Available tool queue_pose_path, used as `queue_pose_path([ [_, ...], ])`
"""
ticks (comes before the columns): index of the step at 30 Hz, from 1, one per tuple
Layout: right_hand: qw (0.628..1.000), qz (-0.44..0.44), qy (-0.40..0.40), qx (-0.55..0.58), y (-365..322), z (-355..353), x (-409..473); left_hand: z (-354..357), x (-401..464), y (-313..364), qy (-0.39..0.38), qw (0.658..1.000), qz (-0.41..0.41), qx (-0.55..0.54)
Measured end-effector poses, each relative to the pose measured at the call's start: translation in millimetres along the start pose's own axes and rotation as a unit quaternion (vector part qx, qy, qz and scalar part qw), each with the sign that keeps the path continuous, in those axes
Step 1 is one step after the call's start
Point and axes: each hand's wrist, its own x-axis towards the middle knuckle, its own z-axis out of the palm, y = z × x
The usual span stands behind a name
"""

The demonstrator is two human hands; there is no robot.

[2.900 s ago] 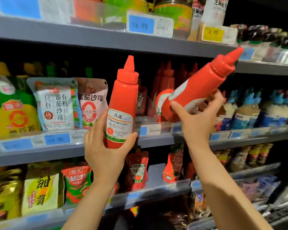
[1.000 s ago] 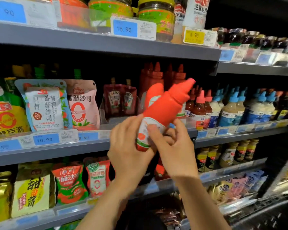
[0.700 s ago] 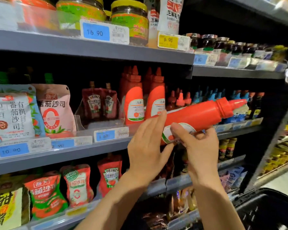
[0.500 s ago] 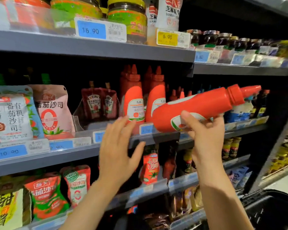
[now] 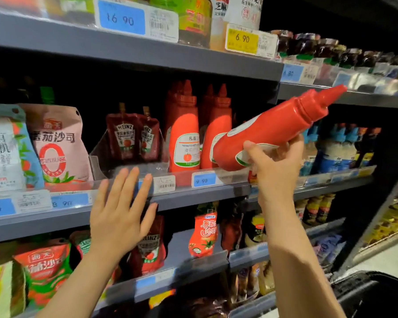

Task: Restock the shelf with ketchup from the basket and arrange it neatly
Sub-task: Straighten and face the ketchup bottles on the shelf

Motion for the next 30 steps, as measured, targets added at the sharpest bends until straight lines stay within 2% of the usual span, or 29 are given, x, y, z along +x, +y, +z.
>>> queue_pose_path([
  [19,0.994,-0.02,-0.024,-0.105,-1,-2,19,1,1,3,-0.001,1.0,-0.018,-0.005],
  [24,0.984,-0.004,-0.08,-0.156,-5,-5,29,0,1,3,0.0,1.0,-0.021,-0.006],
  [30,0.975,0.003,-0.106,-0.194,6,4,34,-2,4,3,-0.006,1.0,-0.022,-0.01],
])
